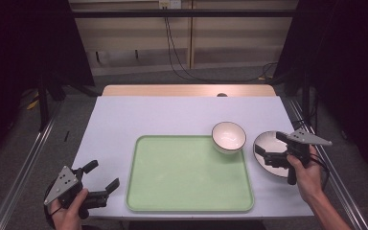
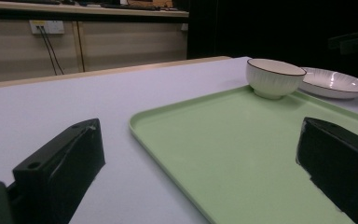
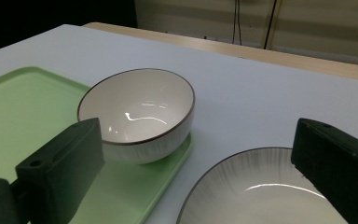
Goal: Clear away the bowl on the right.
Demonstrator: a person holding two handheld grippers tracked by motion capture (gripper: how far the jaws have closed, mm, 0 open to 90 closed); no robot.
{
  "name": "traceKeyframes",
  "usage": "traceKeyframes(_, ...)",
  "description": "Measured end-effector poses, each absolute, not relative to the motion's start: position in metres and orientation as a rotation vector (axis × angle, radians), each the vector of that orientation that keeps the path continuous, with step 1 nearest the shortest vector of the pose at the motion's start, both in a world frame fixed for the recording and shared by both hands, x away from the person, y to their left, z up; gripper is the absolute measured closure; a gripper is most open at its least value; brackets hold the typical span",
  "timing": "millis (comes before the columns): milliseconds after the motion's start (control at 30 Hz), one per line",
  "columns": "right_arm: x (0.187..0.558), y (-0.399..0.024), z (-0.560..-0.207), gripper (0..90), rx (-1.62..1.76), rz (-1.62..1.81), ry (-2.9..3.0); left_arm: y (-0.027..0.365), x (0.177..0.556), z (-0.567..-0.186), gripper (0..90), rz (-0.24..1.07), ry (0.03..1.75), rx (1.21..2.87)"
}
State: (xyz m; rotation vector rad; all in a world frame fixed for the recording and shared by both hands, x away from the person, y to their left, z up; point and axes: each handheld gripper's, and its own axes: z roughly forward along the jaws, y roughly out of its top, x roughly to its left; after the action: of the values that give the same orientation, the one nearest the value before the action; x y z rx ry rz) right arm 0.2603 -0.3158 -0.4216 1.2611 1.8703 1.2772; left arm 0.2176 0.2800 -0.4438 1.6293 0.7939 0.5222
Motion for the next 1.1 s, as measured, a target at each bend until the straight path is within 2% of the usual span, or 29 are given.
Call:
traceKeyframes(867, 0.198, -0.320, -0.429, 1.7, 1.250, 1.302, 1.881, 0.278, 0.218, -0.445, 0.9, 0.514, 0.807, 1.620)
traceKeyframes(1100, 0.179, -0.328, -0.441, 1.0, 1.251, 1.310, 1.859, 0.279, 0.219, -0.444, 0.9, 0.512, 0.807, 1.617)
